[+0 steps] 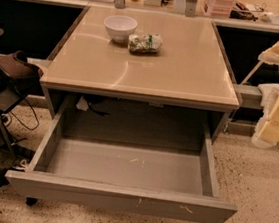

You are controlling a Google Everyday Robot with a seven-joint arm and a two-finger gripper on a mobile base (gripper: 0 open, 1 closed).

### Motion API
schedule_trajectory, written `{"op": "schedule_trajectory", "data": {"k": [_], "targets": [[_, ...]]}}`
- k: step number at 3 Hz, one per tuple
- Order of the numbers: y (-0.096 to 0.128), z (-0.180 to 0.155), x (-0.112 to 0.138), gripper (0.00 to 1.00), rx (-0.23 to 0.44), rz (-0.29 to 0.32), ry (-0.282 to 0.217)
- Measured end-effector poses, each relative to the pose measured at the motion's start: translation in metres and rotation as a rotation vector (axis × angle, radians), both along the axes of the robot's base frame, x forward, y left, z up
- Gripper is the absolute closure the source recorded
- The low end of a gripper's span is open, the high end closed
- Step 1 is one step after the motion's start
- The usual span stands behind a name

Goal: Close top drawer

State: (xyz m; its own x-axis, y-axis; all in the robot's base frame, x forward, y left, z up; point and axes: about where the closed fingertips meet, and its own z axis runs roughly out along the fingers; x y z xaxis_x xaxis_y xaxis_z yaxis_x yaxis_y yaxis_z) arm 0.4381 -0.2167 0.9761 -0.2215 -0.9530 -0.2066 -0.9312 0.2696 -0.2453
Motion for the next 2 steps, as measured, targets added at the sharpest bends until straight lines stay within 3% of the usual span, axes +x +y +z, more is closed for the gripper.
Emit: {"op": "schedule_trajectory", "data": {"k": [2], "targets": [[0.0017, -0.0094, -0.0049, 0.0, 0.016, -0.003, -0.001]]}}
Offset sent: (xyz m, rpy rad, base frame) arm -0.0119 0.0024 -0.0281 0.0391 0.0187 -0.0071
